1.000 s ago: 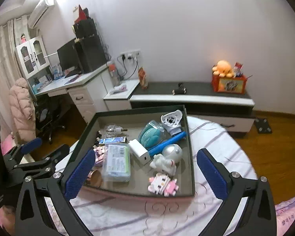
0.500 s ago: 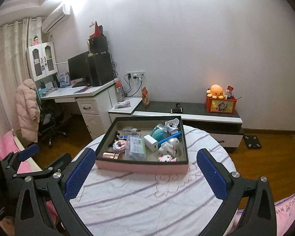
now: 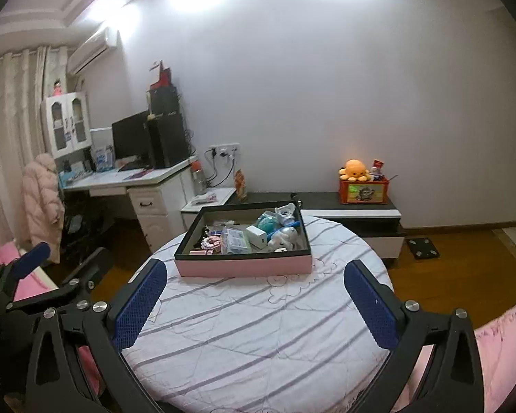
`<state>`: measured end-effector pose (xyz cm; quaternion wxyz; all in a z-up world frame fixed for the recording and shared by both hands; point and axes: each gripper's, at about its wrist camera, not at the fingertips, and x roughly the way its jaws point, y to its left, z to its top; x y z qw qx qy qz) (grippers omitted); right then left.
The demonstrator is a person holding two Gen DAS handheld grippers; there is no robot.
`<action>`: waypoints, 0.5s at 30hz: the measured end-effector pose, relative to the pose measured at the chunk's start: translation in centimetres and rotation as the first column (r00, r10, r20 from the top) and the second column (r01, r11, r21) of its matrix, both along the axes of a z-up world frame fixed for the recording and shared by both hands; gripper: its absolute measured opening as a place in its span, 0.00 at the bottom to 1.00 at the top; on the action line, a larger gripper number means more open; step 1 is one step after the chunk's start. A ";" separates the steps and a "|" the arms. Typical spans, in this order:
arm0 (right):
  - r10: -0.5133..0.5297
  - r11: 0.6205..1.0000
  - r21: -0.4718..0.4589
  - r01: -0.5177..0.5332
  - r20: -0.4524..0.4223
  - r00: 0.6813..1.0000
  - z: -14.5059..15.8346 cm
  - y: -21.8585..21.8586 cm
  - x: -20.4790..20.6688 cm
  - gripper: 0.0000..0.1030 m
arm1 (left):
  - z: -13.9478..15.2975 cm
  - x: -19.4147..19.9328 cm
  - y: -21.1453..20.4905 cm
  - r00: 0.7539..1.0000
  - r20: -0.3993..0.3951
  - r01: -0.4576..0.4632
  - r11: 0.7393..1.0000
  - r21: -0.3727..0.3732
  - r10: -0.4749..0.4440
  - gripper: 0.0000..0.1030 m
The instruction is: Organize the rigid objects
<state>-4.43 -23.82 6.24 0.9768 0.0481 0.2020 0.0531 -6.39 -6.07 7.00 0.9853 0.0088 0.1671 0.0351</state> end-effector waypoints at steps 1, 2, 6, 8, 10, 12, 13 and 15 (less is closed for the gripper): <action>-0.009 1.000 -0.005 0.009 0.008 1.000 0.1 0.0 -0.4 1.00 | 0.0 -0.2 0.1 1.000 0.001 0.001 1.000 -0.005 -0.001 1.00; -0.017 1.000 -0.014 0.018 0.014 1.000 0.2 0.2 -0.8 1.00 | 0.0 -0.4 0.3 1.000 0.001 0.002 1.000 -0.012 -0.002 1.00; -0.017 1.000 -0.019 0.018 0.049 0.999 0.9 0.7 -1.8 1.00 | -0.1 -0.7 0.6 1.000 -0.005 -0.002 1.000 -0.016 0.002 1.00; -0.012 1.000 -0.023 0.014 0.058 0.998 1.2 0.9 -2.0 1.00 | -0.2 -0.6 0.8 1.000 -0.010 -0.002 1.000 -0.021 0.002 1.00; -0.016 1.000 -0.022 0.017 0.058 0.998 1.2 1.0 -2.0 1.00 | -0.2 -0.5 0.8 1.000 -0.010 -0.001 1.000 -0.024 0.001 1.00; -0.021 1.000 -0.018 0.022 0.057 0.998 1.3 0.9 -2.0 1.00 | -0.4 -0.4 0.7 1.000 -0.014 0.000 1.000 -0.025 0.000 1.00; -0.024 1.000 -0.016 0.025 0.056 0.998 1.3 0.9 -2.0 1.00 | -0.6 -0.4 0.7 1.000 -0.017 0.002 1.000 -0.025 -0.002 1.00; -0.030 0.999 -0.015 0.031 0.054 0.998 1.2 0.5 -2.1 1.00 | -0.7 -0.3 0.6 1.000 -0.024 0.006 1.000 -0.027 -0.007 1.00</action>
